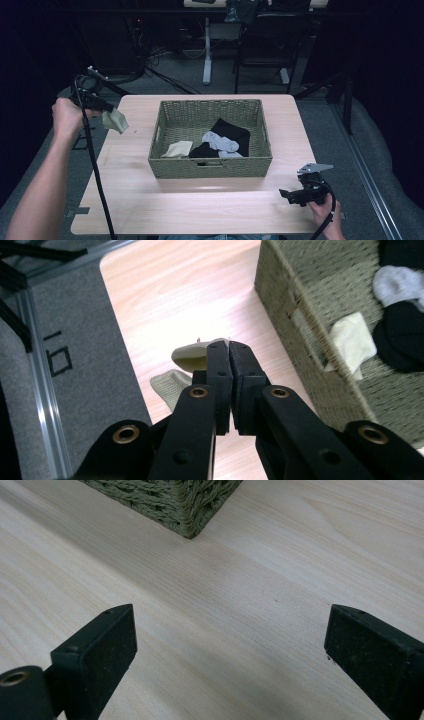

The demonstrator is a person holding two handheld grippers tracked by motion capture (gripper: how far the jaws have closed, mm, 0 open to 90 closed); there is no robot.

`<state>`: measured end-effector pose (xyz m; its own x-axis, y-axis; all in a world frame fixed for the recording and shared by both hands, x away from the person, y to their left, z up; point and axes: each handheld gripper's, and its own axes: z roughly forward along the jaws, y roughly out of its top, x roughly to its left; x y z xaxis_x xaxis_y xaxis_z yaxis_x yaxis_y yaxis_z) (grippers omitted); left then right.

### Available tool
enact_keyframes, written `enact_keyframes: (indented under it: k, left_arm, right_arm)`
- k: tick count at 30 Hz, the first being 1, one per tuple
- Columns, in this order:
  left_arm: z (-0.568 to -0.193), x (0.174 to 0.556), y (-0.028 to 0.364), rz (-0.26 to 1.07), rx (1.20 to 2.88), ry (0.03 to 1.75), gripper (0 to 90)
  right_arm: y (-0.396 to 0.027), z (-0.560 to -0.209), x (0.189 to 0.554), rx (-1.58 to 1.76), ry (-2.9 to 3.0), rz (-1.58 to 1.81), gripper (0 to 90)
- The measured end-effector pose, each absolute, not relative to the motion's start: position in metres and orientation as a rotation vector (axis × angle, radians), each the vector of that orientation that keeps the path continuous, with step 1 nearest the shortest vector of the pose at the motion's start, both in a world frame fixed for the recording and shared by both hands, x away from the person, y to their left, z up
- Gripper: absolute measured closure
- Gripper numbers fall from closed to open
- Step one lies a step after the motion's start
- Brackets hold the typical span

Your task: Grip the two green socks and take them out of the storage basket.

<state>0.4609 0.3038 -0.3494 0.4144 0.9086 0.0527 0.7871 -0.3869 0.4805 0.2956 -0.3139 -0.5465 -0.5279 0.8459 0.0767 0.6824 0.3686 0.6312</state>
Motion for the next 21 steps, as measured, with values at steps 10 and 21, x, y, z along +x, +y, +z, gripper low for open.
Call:
enact_keyframes:
  k: [10, 21]
  left_arm:
    - [-0.394, 0.465, 0.312, 0.367, 2.305, 1.504, 88.1]
    - [-0.433, 0.469, 0.312, 0.286, 2.337, 1.537, 88.0]
  right_arm:
    - [-0.314, -0.547, 0.296, 1.36, 2.373, 0.899, 6.0]
    - [-0.314, -0.547, 0.295, 1.362, 2.368, 0.897, 6.2]
